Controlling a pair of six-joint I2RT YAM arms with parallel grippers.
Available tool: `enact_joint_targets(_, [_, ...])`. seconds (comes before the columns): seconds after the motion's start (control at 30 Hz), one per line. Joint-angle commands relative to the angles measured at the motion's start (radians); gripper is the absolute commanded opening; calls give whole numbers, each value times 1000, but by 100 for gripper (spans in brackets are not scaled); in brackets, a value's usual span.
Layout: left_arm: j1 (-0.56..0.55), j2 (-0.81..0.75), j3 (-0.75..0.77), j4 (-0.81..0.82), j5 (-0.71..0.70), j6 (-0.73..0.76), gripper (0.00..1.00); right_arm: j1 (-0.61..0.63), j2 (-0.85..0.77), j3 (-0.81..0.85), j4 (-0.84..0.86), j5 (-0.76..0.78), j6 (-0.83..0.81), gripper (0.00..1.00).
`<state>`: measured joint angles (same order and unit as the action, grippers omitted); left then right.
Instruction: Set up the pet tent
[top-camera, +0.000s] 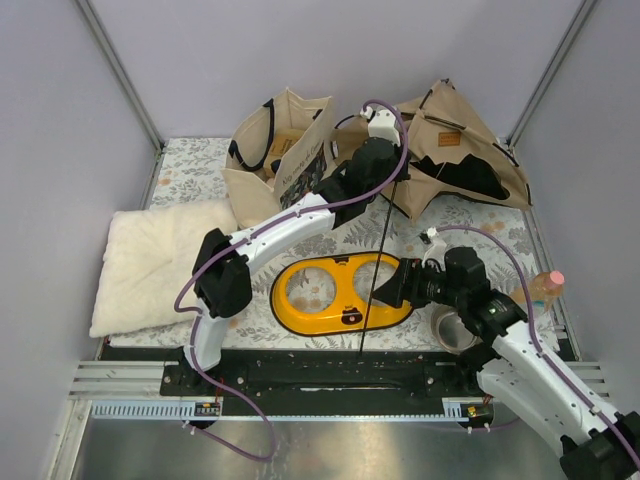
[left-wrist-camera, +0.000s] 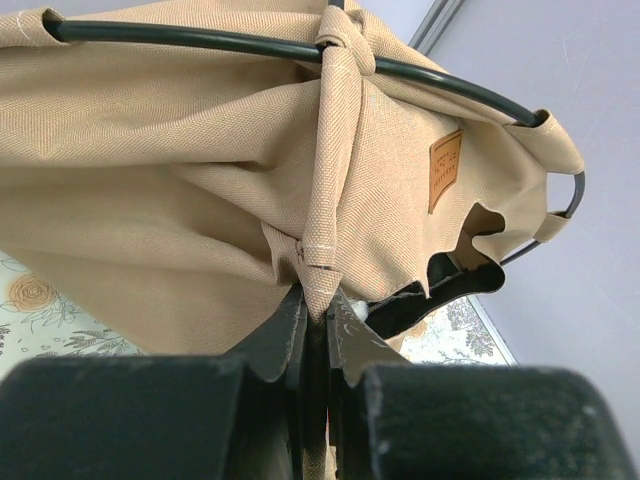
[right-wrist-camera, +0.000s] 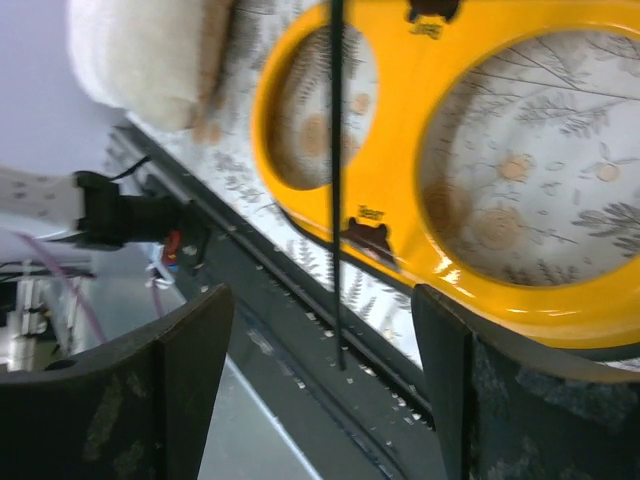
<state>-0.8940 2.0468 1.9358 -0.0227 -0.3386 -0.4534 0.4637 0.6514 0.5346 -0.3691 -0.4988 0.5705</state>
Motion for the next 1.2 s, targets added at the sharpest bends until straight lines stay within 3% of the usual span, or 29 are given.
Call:
enact_joint_targets(0.0, [3, -7, 69, 124, -23, -37, 0, 56, 13, -50, 88, 163, -34, 78])
enact_joint_targets(0.2, [3, -10, 69, 119, -39, -47, 0, 118, 63, -126, 212, 111, -15, 65])
enact_joint_targets(0.5, [3, -7, 68, 118, -59, -67, 0, 193, 126, -197, 341, 98, 5, 57])
enact_joint_targets(0.73, [3, -8, 66, 115, -56, -65, 4, 220, 165, -231, 420, 36, 38, 20])
enact_joint_targets(0.8, [3, -11, 61, 112, -50, -61, 14, 220, 148, -225, 392, 49, 45, 9])
enact_joint_targets(0.87, [3, -19, 45, 119, -43, -56, 30, 220, 114, -216, 340, 55, 52, 0])
enact_joint_targets(1.03, [4, -88, -75, 185, -31, -38, 72, 220, 18, -176, 213, 103, 101, 0])
enact_joint_targets(1.13, [10, -173, -115, 147, -31, -56, 93, 219, -24, -138, 126, 140, 124, 0])
enact_joint_targets(1.17, [12, -206, -136, 145, -28, -48, 95, 219, -32, -122, 98, 147, 129, 0])
